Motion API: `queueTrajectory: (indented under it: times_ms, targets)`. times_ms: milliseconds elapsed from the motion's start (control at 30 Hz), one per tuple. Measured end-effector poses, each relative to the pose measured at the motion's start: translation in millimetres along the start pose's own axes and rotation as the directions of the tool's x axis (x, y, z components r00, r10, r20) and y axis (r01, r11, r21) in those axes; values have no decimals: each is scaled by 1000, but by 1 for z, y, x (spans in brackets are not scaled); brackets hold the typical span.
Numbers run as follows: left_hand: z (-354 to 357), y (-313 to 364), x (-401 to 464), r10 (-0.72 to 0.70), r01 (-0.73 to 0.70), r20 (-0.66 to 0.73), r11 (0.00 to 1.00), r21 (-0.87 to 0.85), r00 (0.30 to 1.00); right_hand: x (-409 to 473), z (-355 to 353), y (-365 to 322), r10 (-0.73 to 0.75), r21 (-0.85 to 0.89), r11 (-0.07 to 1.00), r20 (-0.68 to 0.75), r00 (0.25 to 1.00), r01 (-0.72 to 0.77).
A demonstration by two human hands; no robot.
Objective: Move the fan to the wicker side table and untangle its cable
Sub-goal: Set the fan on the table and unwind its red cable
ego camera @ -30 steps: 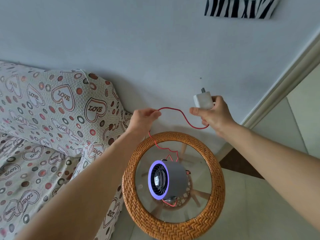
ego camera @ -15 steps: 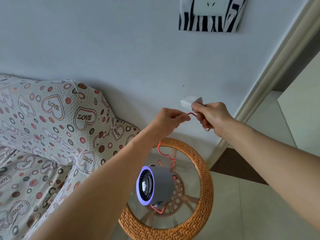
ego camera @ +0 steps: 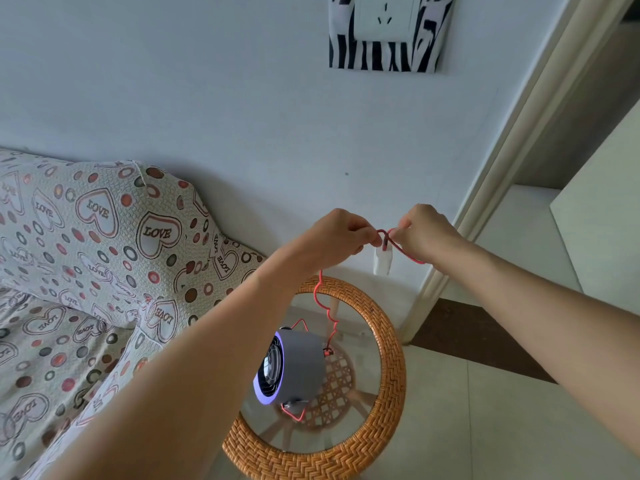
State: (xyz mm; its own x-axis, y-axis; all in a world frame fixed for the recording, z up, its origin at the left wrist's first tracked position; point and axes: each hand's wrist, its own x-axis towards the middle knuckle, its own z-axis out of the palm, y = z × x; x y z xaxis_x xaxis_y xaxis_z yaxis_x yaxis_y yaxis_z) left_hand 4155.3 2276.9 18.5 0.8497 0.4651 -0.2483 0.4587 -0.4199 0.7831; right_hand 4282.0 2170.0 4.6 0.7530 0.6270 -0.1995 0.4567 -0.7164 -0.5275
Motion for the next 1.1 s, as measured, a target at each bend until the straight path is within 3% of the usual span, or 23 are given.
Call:
queueTrajectory:
  times_ms: [133, 267, 367, 467, 500, 600, 700, 867, 967, 1033, 1100]
  targets:
    - [0, 9, -4, 35, -35, -7, 998, 44, 999, -12, -6, -1, -142, -93, 984, 94, 985, 151]
    - [1, 20, -8, 68, -66, -13, 992, 112, 998, -24, -14, 2, -314, 23, 948, 200, 928, 316]
    - [3, 29, -10, 95, -88, -46, 987, 134, 994, -35, -24, 4, -320, 63, 947, 209, 924, 314]
    - [4, 34, -15, 131, -126, -45, 986, 107, 990, -43, -30, 1, -309, -129, 934, 178, 934, 333]
    - [5, 35, -18, 139, -136, -37, 987, 91, 990, -46, -31, 0, -307, -118, 936, 185, 933, 331]
    - [4, 37, -30, 149, -149, -42, 989, 15, 988, -60, -37, -4, -289, 222, 947, 276, 917, 231]
    - [0, 42, -40, 165, -171, -85, 984, -58, 983, -72, -44, -3, -306, 457, 875, 274, 912, 157]
    - [-4, 40, -67, 223, -231, -96, 969, -89, 970, -101, -49, -4, -386, 437, 859, 211, 898, 266]
    - [5, 29, -80, 243, -256, -284, 967, -12, 928, -114, -47, -1, -353, 447, 851, 95, 931, 277]
    - [13, 20, -89, 192, -229, -461, 973, -24, 866, -122, -43, 0, -318, 477, 839, 41, 947, 261]
    - [22, 10, -100, 76, -125, -425, 988, -89, 902, -130, -37, 1, -293, 495, 833, 12, 956, 249]
